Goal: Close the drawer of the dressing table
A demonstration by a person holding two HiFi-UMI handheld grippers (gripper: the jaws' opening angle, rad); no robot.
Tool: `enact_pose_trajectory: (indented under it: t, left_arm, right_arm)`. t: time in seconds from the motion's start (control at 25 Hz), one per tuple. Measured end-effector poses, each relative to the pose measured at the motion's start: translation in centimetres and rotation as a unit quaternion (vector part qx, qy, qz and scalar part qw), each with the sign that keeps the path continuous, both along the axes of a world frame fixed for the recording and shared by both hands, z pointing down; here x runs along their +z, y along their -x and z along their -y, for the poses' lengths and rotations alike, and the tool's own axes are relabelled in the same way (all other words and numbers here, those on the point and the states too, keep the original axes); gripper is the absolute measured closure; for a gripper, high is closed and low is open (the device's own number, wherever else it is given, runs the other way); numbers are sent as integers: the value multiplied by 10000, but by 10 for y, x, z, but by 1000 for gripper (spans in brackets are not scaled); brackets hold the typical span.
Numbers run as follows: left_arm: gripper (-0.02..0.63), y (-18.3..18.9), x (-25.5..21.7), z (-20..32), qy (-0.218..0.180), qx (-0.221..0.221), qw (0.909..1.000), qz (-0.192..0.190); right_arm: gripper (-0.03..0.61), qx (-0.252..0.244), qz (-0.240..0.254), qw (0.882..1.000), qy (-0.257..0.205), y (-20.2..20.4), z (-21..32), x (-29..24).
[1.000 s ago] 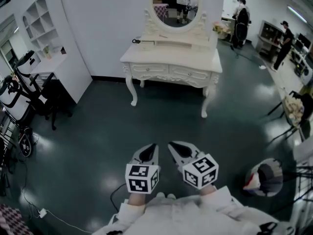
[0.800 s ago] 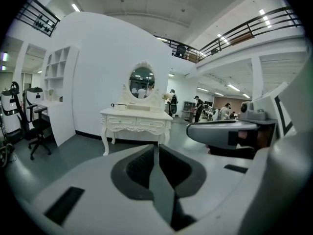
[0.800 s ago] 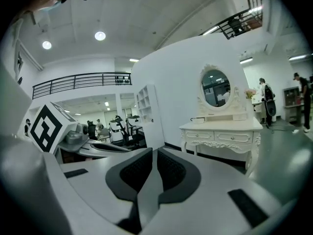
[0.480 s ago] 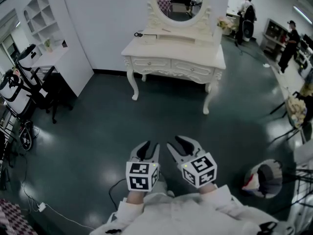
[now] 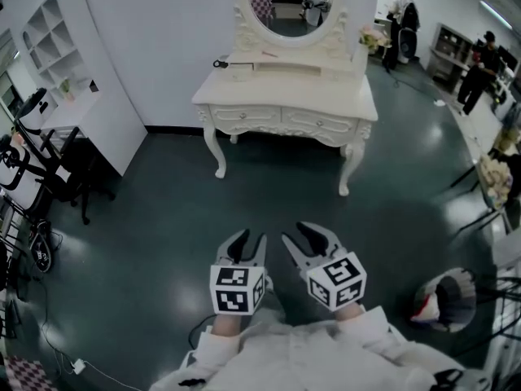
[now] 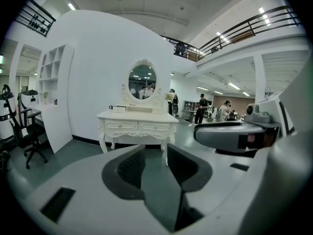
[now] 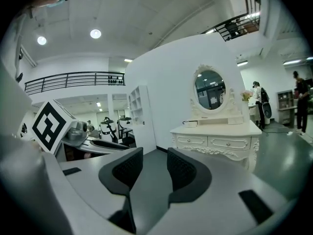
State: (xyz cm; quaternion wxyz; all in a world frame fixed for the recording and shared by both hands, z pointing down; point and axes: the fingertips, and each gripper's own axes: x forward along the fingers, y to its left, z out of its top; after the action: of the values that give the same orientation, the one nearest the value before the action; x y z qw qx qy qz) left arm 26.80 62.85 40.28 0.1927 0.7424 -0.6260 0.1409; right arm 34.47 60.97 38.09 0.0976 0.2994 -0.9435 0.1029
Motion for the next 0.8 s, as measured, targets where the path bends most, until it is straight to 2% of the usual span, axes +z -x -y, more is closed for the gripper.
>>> enact_pose_trajectory:
  t: [0.48,0.8]
  left_arm:
    - [494,77,-26,133,-254,321,9991,58]
    - [494,119,-28,185,-328,358,9988,18]
  right_arm:
    - [443,195,-3,9996,-198,76,125,-20]
    - [439,134,-80,9993,-329,124,176,-26]
